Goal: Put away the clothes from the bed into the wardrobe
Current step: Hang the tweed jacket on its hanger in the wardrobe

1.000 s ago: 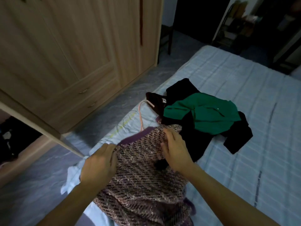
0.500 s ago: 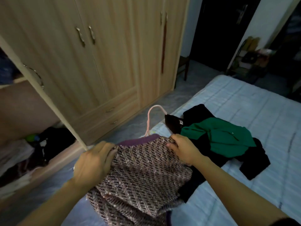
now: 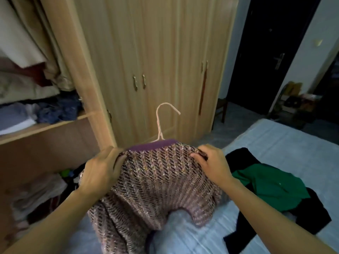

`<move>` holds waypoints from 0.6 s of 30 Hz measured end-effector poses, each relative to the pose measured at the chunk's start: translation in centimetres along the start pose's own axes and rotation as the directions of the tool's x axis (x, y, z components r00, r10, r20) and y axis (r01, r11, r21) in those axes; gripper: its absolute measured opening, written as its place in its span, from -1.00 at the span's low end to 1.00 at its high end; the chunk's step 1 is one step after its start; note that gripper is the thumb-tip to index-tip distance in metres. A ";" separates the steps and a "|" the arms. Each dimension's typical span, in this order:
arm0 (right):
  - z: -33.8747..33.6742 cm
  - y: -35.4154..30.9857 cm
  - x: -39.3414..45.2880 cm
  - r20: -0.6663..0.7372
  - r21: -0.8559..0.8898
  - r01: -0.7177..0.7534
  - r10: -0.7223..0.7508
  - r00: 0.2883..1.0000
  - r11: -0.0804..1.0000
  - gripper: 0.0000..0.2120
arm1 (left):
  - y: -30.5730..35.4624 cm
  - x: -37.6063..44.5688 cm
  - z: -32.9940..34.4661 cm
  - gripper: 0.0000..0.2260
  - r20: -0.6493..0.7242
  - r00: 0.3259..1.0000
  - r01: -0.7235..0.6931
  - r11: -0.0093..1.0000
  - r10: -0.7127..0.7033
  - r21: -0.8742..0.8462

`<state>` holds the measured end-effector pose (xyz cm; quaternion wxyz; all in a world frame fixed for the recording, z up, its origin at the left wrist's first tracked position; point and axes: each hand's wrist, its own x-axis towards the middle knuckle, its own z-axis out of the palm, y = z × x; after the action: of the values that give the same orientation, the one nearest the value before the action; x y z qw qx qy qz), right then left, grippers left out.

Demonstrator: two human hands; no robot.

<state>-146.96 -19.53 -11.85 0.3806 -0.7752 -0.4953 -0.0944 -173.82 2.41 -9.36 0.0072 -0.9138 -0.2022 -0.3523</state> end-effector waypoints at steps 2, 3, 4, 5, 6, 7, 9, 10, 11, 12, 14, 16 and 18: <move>-0.2 -3.2 1.6 -0.062 -0.014 0.043 -0.043 0.997 0.999 -0.81 | -1.5 -0.1 -2.5 -0.79 -0.063 0.998 0.001 1.000 0.000 0.015; -0.2 -4.9 2.4 -0.089 -0.017 0.056 -0.057 0.994 0.998 -0.81 | -2.1 -0.2 -3.7 -0.80 -0.091 0.996 0.003 1.000 -0.001 0.023; -0.2 -6.5 3.0 -0.111 -0.017 0.069 -0.071 0.991 0.997 -0.81 | -2.8 -0.3 -5.0 -0.80 -0.120 0.993 0.014 0.999 -0.011 0.029; -0.2 -8.2 3.6 -0.132 -0.013 0.086 -0.087 0.987 0.996 -0.82 | -3.5 -0.4 -6.2 -0.80 -0.153 0.988 0.033 0.999 -0.028 0.035; -0.1 -10.0 4.1 -0.152 -0.007 0.102 -0.102 0.983 0.995 -0.82 | -4.2 -0.5 -7.5 -0.79 -0.187 0.981 0.054 0.998 -0.045 0.040; -0.1 -11.8 4.5 -0.167 0.001 0.117 -0.115 0.979 0.993 -0.82 | -4.9 -0.6 -8.7 -0.78 -0.220 0.974 0.070 0.997 -0.059 0.042; 0.0 -15.2 5.2 -0.183 0.005 0.151 -0.148 0.972 0.988 -0.82 | -6.3 -0.8 -11.3 -0.79 -0.274 0.959 0.090 0.995 -0.078 0.034; 0.0 -16.8 5.5 -0.193 0.002 0.170 -0.166 0.967 0.985 -0.81 | -6.9 -0.8 -12.7 -0.80 -0.301 0.950 0.094 0.995 -0.080 0.032; 0.1 -18.3 5.8 -0.204 -0.001 0.185 -0.182 0.962 0.983 -0.81 | -7.5 -1.0 -13.9 -0.81 -0.329 0.941 0.097 0.995 -0.079 0.038; 0.1 -19.7 6.1 -0.214 -0.001 0.197 -0.193 0.958 0.980 -0.80 | -8.1 -1.2 -15.1 -0.82 -0.353 0.933 0.099 0.994 -0.076 0.048; 0.4 -22.2 6.6 -0.231 0.003 0.226 -0.220 0.948 0.974 -0.78 | -9.1 -1.8 -17.3 -0.82 -0.392 0.918 0.102 0.992 -0.066 0.071; 0.9 -24.6 7.0 -0.225 0.013 0.257 -0.247 0.943 0.966 -0.77 | -10.3 -2.7 -19.3 -0.81 -0.427 0.902 0.113 0.990 -0.064 0.089; 1.5 -27.0 7.4 -0.178 0.024 0.274 -0.265 0.948 0.962 -0.78 | -11.6 -3.5 -21.1 -0.79 -0.459 0.885 0.142 0.985 -0.082 0.098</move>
<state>-166.32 -7.37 4.39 0.4243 -0.6797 -0.5638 -0.2003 -194.06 8.46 2.76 0.0925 -0.7909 -0.2699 -0.5414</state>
